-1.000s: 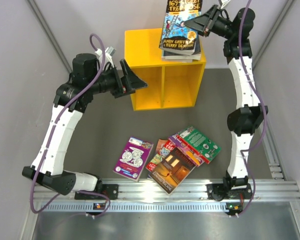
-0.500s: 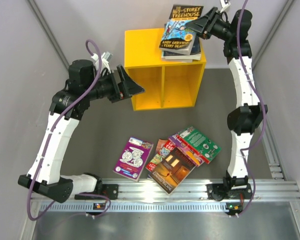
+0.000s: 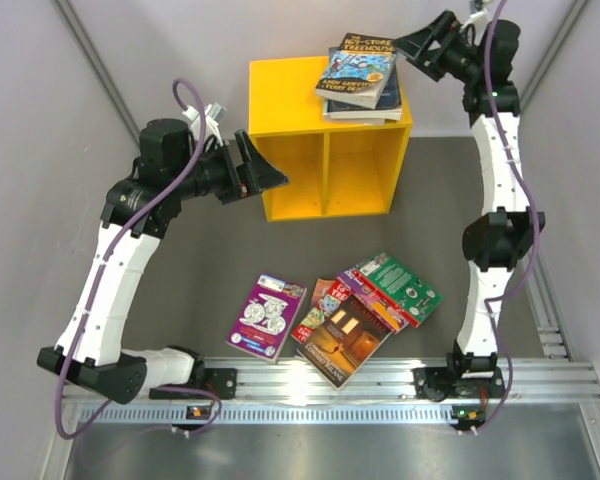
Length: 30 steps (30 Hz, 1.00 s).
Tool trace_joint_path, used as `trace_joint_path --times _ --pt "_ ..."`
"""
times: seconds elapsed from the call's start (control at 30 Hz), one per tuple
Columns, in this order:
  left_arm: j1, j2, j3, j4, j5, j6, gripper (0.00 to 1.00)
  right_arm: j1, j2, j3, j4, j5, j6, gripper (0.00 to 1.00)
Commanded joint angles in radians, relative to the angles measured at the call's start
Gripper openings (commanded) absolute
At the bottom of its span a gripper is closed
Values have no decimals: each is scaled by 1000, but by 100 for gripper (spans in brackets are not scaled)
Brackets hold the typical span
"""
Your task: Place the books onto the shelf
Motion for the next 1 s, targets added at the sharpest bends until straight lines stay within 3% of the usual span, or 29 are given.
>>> trace_joint_path --times 0.0,0.13,0.27,0.3,0.37,0.4,0.47,0.5,0.57,0.6,0.63,0.8,0.97 --pt "0 29 47 12 -28 27 93 -74 -125 -2 -73 135 -99 88" --pt "0 67 93 9 -83 30 93 -102 -186 -37 -156 253 -171 89" --pt "1 174 241 -44 -280 48 91 -102 -374 -291 -130 340 -196 83" --pt "1 199 272 -54 -301 57 89 -102 -402 -325 -122 338 -198 62" --pt "1 275 373 -48 -334 59 84 -99 -477 -418 -127 335 -184 37" --pt "1 303 411 -41 -342 59 80 -96 -500 -452 -127 336 -178 18" --pt "1 384 526 -32 -354 54 71 -71 -580 -552 -133 358 -178 3" --pt "1 409 557 -23 -376 53 62 -59 -605 -580 -128 369 -184 0" --pt "1 463 602 29 -405 38 43 2 -638 -630 -122 405 -196 0" --pt "1 477 602 58 -441 28 6 16 -637 -632 -125 405 -199 0" --pt "1 487 602 104 -460 19 0 39 -631 -628 -146 407 -201 0" --pt "0 581 590 244 -505 -51 0 110 -560 -539 -255 479 -230 0" --pt "-11 673 623 334 -581 -68 0 156 -513 -441 -424 658 -291 0"
